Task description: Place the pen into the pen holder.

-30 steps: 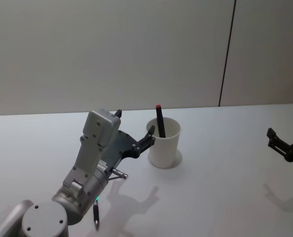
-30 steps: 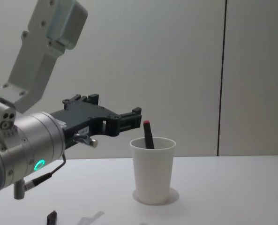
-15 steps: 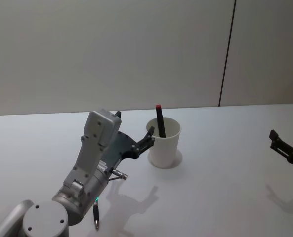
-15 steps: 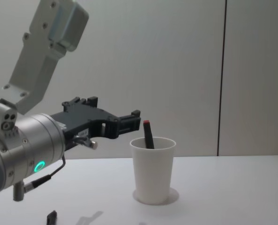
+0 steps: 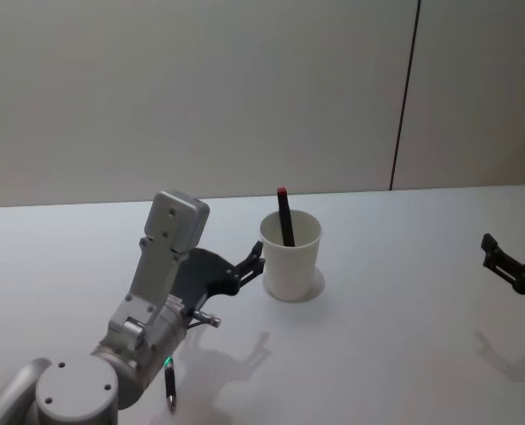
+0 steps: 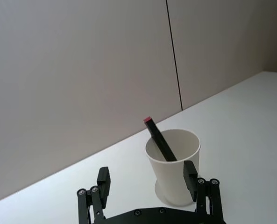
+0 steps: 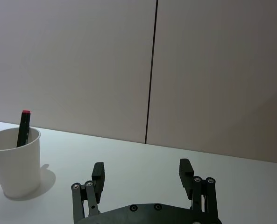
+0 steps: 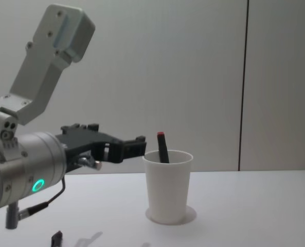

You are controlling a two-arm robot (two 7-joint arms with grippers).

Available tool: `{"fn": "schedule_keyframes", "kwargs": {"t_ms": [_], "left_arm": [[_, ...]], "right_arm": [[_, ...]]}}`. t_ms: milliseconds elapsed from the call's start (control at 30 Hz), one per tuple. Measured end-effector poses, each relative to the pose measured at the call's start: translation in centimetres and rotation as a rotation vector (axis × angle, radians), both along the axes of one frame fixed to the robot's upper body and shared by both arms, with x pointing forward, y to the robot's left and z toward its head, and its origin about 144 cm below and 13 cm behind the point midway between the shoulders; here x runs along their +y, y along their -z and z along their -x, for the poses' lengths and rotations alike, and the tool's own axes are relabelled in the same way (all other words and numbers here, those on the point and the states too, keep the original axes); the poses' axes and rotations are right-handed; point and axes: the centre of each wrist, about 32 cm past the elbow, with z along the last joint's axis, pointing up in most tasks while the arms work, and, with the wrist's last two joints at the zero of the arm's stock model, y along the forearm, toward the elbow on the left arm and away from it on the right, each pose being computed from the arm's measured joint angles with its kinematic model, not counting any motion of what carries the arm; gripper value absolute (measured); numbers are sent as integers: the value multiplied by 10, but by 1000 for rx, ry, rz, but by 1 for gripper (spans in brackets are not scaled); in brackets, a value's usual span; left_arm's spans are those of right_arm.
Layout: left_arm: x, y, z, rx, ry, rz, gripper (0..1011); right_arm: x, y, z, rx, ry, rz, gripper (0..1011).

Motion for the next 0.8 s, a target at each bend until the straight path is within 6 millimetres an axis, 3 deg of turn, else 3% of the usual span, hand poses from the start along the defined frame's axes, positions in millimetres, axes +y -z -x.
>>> {"fn": "schedule_keyframes", "kwargs": {"t_ms": [800], "left_arm": [[11,-16,15,304,-181,0,1000]], "right_arm": [[0,0,0,2,1,1,1001]]}}
